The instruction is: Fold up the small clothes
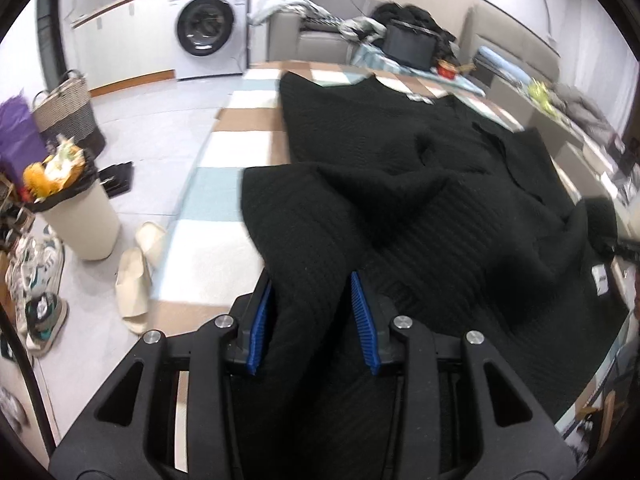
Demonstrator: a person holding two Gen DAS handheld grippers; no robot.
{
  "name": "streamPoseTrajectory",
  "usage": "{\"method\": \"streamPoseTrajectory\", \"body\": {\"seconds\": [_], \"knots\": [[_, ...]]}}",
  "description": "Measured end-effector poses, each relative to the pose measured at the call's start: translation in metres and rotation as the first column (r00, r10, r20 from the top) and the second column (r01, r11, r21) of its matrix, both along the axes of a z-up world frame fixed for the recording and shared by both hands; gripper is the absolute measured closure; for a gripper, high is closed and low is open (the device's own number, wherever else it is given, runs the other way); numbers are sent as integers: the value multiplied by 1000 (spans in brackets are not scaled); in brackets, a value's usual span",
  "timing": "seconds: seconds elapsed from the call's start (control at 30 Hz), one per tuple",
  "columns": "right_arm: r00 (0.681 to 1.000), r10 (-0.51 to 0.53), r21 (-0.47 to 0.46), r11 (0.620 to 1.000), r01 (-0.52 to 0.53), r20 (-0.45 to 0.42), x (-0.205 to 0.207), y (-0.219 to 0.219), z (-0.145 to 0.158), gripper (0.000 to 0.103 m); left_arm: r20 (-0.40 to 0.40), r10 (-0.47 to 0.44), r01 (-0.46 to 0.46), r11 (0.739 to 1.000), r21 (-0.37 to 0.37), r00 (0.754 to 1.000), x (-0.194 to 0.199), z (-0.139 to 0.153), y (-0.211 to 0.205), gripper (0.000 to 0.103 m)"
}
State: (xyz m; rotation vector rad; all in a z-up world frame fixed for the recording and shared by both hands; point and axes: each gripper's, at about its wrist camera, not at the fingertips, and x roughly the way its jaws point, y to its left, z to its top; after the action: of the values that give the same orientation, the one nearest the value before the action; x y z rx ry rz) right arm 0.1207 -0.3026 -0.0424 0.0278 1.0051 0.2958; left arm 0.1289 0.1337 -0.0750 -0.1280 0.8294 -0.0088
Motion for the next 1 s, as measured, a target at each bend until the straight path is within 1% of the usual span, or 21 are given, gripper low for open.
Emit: {"method": "streamPoseTrajectory", "body": {"seconds": [0.1,0.17,0.27,0.37,0.47,0.53,0.57,0.63,0.67,0.8,0.9,1.0], "knots": [[999,-32,26,999,32,9,-15,-17,4,66,18,45,-44,998,-49,999,-14,4,18,84],[999,-45,38,998,44,21,-26,-25,4,66,18,66,-65,996,-69,998,-21,3,28,84],[998,-44,81,996,40,38,-49,-33,-1,66,18,80,-79,994,-77,997,-32,2,32,84],[997,-52,105,993,45,58,-65,-39,-2,62,11,75,-74,993,-93,997,-42,1,33,84],[997,-52,120,992,45,56,-68,-41,-5,61,-3,69,-69,994,-83,998,-54,-2,31,77],[997,-51,112,993,44,65,-70,-40,-6,61,-10,80,-80,995,-66,997,-57,-3,30,54],[996,-51,111,993,43,67,-72,-39,-6,61,-8,85,-86,995,-54,996,-58,-4,28,51],[995,-64,100,993,57,71,-69,-40,-7,60,2,94,-94,995,-30,996,-60,-4,27,48],[995,-67,95,994,60,69,-65,-40,-8,59,-7,93,-93,995,-28,996,-59,-5,27,47],[996,-59,88,995,53,61,-56,-41,-12,59,-34,100,-101,994,-32,994,-53,-12,27,46],[996,-62,69,996,57,72,-51,-42,-14,59,-48,101,-103,994,-41,994,-47,-17,26,46],[996,-59,81,995,54,66,-47,-46,-15,59,-52,101,-104,994,-37,993,-41,-18,25,46]]}}
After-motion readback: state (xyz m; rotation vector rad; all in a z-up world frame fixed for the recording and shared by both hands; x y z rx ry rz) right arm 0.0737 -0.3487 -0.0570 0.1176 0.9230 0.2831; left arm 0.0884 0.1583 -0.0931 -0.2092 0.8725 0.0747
